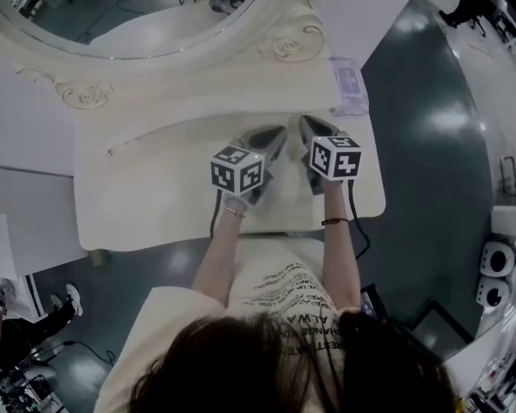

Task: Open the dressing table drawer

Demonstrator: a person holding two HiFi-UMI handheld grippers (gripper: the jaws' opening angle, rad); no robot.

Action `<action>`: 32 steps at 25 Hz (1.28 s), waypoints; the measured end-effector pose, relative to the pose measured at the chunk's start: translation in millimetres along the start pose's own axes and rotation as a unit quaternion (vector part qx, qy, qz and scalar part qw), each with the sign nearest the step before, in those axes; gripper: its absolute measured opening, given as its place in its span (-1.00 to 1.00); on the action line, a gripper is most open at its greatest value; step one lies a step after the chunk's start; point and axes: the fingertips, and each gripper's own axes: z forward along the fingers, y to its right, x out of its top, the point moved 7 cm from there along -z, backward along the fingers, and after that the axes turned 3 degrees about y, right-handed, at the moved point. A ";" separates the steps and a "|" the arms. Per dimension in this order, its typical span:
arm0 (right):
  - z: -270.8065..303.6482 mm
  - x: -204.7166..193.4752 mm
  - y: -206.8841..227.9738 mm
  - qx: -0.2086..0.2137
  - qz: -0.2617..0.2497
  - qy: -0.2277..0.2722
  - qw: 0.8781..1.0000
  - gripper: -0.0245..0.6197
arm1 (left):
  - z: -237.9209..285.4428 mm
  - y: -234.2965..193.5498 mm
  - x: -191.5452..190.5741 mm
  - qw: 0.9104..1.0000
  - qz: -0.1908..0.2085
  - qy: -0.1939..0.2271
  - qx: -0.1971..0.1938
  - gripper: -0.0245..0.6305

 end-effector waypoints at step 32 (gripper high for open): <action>27.1 -11.4 15.1 -0.042 0.040 -0.049 0.997 -0.56 | 0.3 -13.5 -5.0 1.000 -0.010 -0.001 0.028 -0.93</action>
